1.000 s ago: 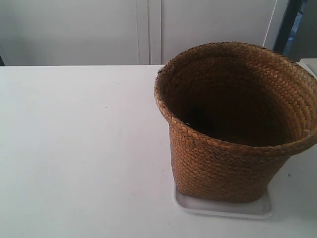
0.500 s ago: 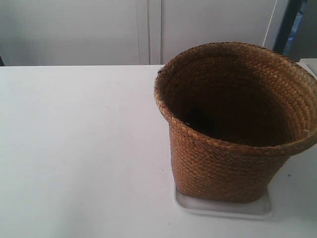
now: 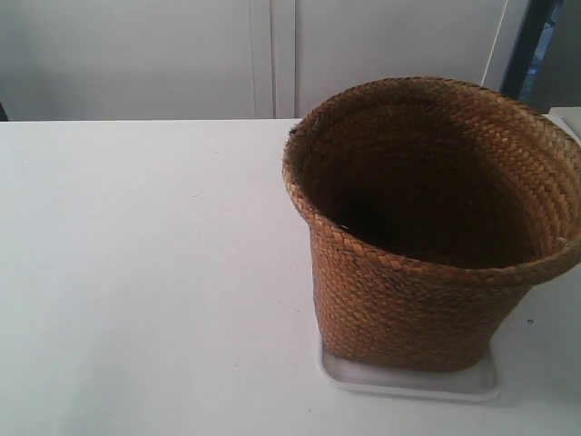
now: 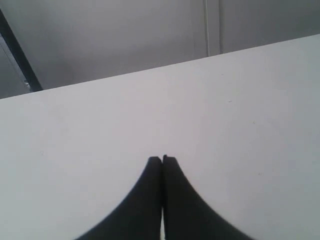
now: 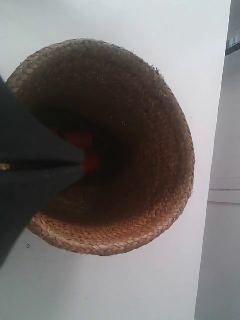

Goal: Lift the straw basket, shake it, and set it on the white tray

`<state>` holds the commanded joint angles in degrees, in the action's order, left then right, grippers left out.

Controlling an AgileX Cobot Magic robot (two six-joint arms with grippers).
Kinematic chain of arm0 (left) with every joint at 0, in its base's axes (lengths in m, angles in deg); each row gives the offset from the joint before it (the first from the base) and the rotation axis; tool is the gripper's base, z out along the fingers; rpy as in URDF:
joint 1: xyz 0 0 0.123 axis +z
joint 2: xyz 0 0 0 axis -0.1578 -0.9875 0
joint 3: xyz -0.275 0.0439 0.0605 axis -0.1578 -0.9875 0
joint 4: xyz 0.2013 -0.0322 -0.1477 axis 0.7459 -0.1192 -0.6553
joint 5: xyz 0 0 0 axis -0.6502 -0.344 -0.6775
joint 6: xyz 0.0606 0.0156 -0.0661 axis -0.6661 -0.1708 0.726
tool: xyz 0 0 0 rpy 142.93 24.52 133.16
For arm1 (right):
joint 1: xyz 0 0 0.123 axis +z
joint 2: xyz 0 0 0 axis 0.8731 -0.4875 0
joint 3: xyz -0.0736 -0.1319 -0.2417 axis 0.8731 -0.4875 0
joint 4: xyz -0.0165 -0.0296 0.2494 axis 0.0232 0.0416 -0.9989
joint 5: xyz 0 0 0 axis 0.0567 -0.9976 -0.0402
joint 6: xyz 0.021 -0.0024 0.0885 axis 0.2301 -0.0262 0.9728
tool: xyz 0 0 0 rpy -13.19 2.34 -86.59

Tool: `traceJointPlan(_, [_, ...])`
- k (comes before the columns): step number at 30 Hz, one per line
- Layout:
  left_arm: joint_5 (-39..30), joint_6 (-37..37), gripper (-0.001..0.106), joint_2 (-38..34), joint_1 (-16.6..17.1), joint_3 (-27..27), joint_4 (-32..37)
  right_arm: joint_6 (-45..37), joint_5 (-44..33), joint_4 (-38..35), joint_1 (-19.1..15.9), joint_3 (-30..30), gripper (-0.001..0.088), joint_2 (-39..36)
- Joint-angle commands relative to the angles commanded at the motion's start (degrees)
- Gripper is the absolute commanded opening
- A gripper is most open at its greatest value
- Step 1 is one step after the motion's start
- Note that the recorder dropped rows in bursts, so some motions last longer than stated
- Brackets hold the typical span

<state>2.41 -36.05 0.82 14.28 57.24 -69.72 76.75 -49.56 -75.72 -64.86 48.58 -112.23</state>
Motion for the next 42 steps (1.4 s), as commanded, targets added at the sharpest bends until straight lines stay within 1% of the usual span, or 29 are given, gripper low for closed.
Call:
traceJointPlan(3, [0.48,0.0,0.0,0.0,0.0,-0.19,0.0,0.0,0.0,0.0,0.0,0.0,0.0,0.0])
traceJointPlan(6, [2.81,1.57,0.0,0.26,0.0,-2.71,0.11,0.0,0.0,0.0,0.0,0.0,0.0,0.0])
traceJointPlan(8, [4.2,1.55,0.0,1.09,0.0,-5.31,0.8,0.0,0.0,0.0,0.0,0.0,0.0,0.0])
traceJointPlan(11, [4.2,4.24,0.0,2.87,0.11,-8.27,4.48,0.0,0.0,0.0,0.0,0.0,0.0,0.0])
traceJointPlan(14, [4.2,7.4,0.0,3.65,0.11,-10.05,8.02,0.0,0.0,0.0,0.0,0.0,0.0,0.0])
traceJointPlan(17, [3.84,7.82,0.0,3.65,0.11,-11.61,8.44,0.0,0.11,0.0,0.0,0.0,0.0,0.0])
traceJointPlan(23, [3.84,10.97,0.0,3.65,0.11,-15.77,8.33,0.0,0.11,0.0,0.0,0.0,0.0,0.0])
traceJointPlan(28, [2.38,10.97,0.0,3.65,0.11,-15.77,8.45,0.0,0.11,0.0,0.0,0.0,0.0,0.0])
traceJointPlan(40, [2.5,10.97,0.0,3.65,0.11,-15.77,8.45,0.0,0.11,0.0,0.0,0.0,0.0,0.0])
traceJointPlan(42, [2.5,10.97,0.0,3.65,0.11,-15.77,8.45,0.0,0.12,0.0,0.84,0.0,0.0,0.0])
